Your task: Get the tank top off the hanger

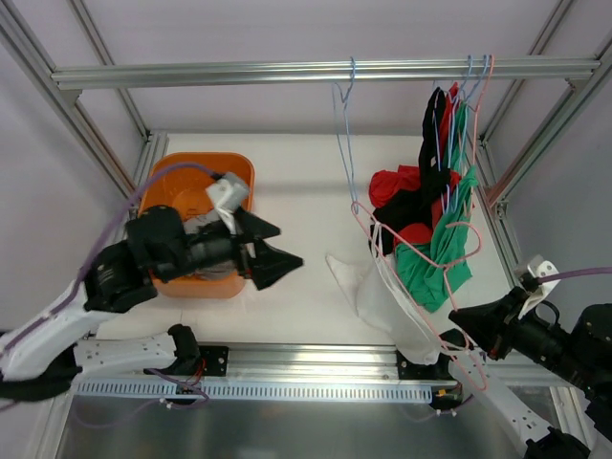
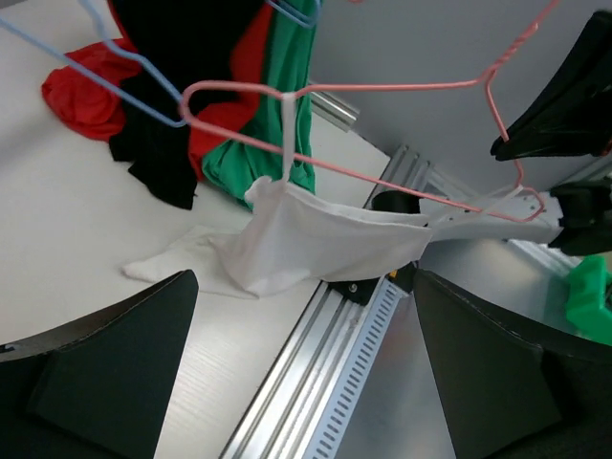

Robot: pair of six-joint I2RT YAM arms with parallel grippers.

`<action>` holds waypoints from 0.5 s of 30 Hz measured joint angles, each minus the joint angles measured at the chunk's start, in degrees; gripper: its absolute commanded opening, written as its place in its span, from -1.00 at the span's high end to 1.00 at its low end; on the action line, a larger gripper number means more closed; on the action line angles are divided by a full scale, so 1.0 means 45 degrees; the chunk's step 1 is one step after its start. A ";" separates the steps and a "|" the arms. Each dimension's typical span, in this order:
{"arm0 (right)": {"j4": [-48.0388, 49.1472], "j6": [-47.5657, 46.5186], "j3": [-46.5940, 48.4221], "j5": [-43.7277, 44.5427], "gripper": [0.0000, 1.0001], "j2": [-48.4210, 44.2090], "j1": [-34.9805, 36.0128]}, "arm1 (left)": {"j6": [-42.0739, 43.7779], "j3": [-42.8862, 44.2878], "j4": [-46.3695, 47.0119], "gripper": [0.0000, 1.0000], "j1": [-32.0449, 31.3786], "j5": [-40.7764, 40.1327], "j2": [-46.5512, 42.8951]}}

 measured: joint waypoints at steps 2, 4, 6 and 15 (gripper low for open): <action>-0.0185 -0.0141 -0.0165 -0.0568 0.99 0.0039 -0.0102 | 0.0612 0.0612 0.0214 -0.97 -0.2424 -0.2103 0.1428; -0.0301 -0.0233 -0.0087 -0.0986 0.99 0.0107 -0.0175 | 0.1015 0.1093 0.0476 -0.90 -0.3895 -0.3818 0.2885; -0.0432 -0.0311 0.0384 -0.1355 0.99 0.0316 -0.0185 | 0.1282 0.1185 0.0908 -0.78 -0.4503 -0.4818 0.3993; -0.0374 -0.0491 0.1438 -0.2540 0.99 0.0908 -0.0185 | 0.2059 0.1088 0.2414 -0.07 -0.4653 -0.7310 0.5144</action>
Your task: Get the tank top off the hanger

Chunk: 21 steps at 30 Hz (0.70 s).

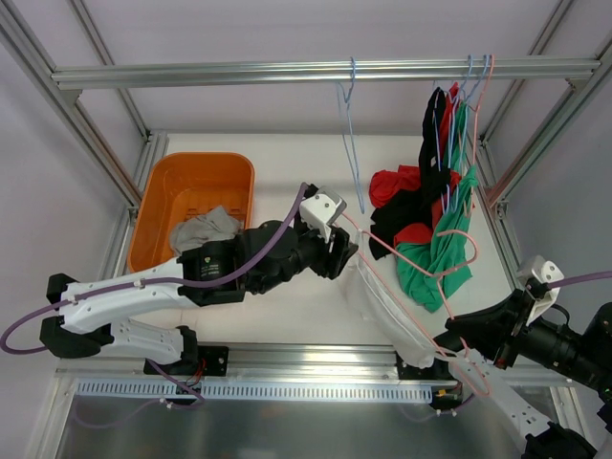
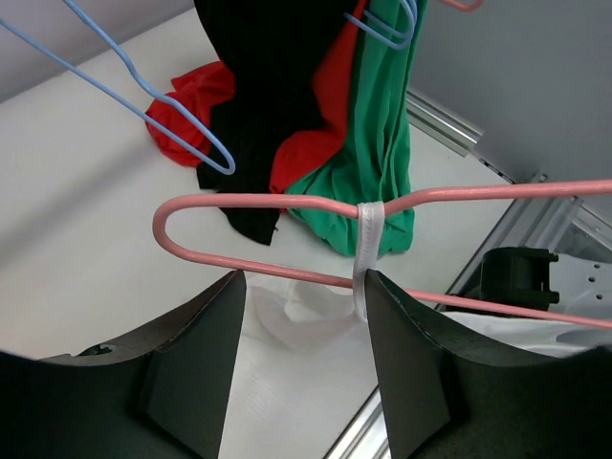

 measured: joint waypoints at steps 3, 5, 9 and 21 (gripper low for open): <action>0.0000 -0.0058 0.0034 -0.0078 0.99 0.0058 0.0000 | 0.0160 0.0000 0.0413 0.08 0.0005 -0.0126 0.0092; 0.0000 -0.0068 0.0034 -0.0121 0.99 0.0058 0.0000 | 0.0248 0.0000 0.0597 0.16 0.0005 -0.0131 0.0204; 0.0000 -0.0073 0.0034 -0.0238 0.99 0.0058 -0.0019 | 0.0321 0.0000 0.0860 0.26 0.0005 -0.0175 0.0486; 0.0000 -0.0078 -0.0267 -0.0355 0.99 0.0058 -0.0039 | 0.0427 -0.0015 0.1433 1.00 0.0000 -0.0121 0.0568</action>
